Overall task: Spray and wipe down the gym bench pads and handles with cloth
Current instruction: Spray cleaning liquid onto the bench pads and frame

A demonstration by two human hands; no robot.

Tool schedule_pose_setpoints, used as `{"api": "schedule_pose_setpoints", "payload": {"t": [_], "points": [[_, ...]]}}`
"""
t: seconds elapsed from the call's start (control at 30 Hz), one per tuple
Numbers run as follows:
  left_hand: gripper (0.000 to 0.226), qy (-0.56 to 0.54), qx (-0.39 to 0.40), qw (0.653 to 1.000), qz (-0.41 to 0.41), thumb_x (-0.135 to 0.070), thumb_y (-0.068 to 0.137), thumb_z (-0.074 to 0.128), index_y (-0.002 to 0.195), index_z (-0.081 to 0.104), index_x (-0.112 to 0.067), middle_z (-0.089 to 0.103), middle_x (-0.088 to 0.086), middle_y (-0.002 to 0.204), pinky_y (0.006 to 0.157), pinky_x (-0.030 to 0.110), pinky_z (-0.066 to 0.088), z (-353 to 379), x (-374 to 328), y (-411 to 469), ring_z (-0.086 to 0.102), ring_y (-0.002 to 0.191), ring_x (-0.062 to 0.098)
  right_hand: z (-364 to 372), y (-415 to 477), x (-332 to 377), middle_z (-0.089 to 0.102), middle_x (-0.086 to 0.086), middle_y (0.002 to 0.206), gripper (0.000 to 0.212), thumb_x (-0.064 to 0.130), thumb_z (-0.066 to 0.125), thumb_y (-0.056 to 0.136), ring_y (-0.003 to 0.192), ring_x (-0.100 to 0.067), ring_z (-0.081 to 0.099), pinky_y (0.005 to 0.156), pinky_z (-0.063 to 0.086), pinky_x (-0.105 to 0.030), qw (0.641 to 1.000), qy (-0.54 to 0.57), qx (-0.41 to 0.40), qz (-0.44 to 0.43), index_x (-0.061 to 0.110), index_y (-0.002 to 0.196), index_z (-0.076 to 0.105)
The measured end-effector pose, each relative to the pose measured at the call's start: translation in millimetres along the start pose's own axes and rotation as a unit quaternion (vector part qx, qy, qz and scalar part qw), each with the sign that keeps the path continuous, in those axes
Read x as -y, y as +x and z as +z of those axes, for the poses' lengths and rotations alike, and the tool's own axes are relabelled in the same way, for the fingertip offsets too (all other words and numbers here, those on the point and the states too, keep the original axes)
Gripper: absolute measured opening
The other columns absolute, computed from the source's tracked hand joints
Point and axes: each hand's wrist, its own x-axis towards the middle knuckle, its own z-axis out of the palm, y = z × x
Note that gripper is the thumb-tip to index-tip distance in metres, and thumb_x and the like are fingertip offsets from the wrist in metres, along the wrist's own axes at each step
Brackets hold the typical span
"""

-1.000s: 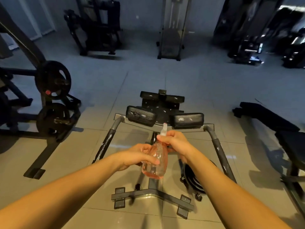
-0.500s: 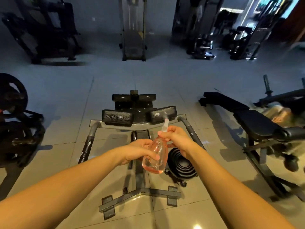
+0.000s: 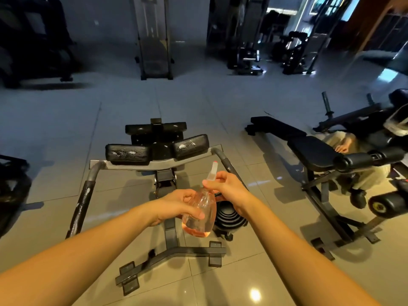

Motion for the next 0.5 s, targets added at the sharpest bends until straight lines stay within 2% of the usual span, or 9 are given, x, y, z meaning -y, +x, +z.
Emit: {"api": "schedule_pose_setpoints", "payload": {"t": [0.13, 0.23, 0.37, 0.5], "points": [[0.063, -0.005, -0.01, 1.0, -0.011, -0.027, 0.072, 0.089, 0.129, 0.063, -0.018, 0.074, 0.003, 0.12, 0.107, 0.047, 0.051, 31.0, -0.9, 10.7, 0.07, 0.113, 0.019, -27.0, -7.3, -16.7, 0.076, -0.004, 0.106, 0.034, 0.026, 0.082, 0.085, 0.088, -0.013, 0.075, 0.075, 0.059, -0.029, 1.0, 0.007, 0.016, -0.001, 0.017, 0.113, 0.065], [0.057, -0.028, -0.023, 0.999, -0.022, -0.021, 0.078, 0.087, 0.13, 0.062, -0.018, 0.073, 0.005, 0.121, 0.108, 0.049, 0.051, 61.3, -6.9, 19.6, 0.069, 0.115, 0.022, -54.2, -10.1, -26.0, 0.076, -0.003, 0.101, 0.029, 0.027, 0.083, 0.084, 0.087, -0.014, 0.075, 0.076, 0.061, -0.03, 0.999, -0.024, 0.039, -0.007, 0.018, 0.108, 0.068], [0.054, -0.079, -0.048, 0.995, -0.034, -0.015, 0.083, 0.082, 0.133, 0.062, -0.021, 0.073, 0.004, 0.124, 0.104, 0.042, 0.052, 116.3, -13.0, 27.0, 0.069, 0.116, 0.021, -93.4, -19.6, -35.6, 0.076, -0.001, 0.092, 0.019, 0.026, 0.08, 0.087, 0.078, -0.011, 0.074, 0.07, 0.061, -0.027, 0.994, -0.049, 0.094, -0.007, 0.02, 0.099, 0.068], [0.049, -0.108, -0.101, 0.988, -0.039, -0.012, 0.083, 0.081, 0.129, 0.063, -0.018, 0.075, 0.003, 0.12, 0.1, 0.038, 0.055, 172.1, -14.8, 31.1, 0.071, 0.112, 0.018, -125.5, -30.1, -49.6, 0.074, 0.0, 0.086, 0.023, 0.026, 0.081, 0.087, 0.078, -0.013, 0.074, 0.072, 0.061, -0.03, 0.986, -0.083, 0.144, -0.004, 0.013, 0.101, 0.068]]}}
